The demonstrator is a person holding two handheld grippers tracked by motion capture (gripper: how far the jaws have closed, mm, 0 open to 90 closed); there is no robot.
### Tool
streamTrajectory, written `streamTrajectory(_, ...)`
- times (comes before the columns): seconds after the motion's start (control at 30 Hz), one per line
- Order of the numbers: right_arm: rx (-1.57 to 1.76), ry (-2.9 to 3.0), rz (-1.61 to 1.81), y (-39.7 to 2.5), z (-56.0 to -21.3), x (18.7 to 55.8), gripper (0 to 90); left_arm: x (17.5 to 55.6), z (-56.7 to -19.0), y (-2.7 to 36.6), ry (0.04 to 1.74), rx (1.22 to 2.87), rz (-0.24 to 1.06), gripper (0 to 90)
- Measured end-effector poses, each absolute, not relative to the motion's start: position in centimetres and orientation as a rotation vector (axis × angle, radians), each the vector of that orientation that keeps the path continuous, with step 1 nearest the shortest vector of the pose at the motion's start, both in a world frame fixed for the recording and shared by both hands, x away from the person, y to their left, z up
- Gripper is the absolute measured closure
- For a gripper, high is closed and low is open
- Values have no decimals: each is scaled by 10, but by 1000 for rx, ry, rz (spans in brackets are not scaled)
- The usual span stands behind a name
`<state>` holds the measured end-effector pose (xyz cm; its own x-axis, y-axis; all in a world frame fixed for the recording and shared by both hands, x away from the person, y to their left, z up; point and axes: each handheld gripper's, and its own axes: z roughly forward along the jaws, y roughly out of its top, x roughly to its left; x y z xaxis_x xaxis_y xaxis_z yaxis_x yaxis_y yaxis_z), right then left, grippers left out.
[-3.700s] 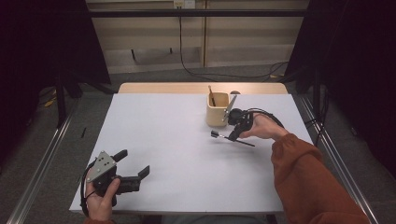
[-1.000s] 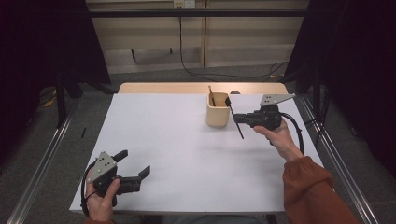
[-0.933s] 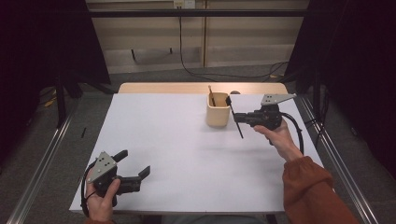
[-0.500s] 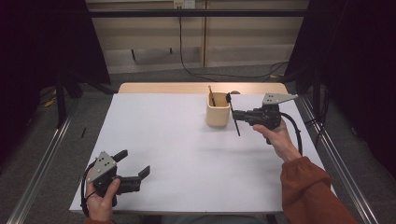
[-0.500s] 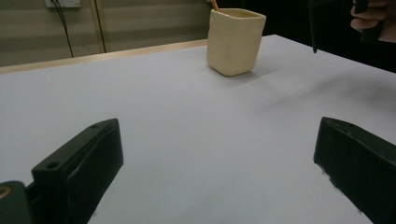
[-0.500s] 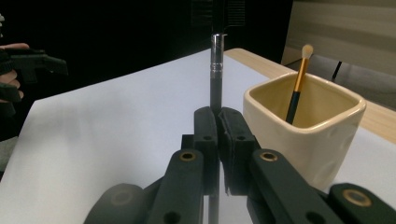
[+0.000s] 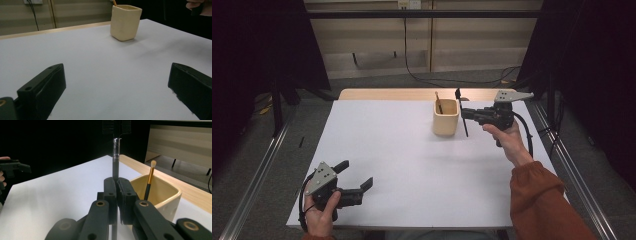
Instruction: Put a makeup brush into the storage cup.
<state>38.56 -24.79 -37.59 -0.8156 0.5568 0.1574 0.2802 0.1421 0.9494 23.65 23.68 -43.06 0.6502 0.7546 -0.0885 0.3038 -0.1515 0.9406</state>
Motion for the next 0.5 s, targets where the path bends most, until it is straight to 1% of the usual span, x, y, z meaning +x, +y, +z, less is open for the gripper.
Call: streamTrajectory(0.5, 862, 2118, 1721, -247, -354, 402, 854, 236, -430, 237, 863, 1724, 499, 13)
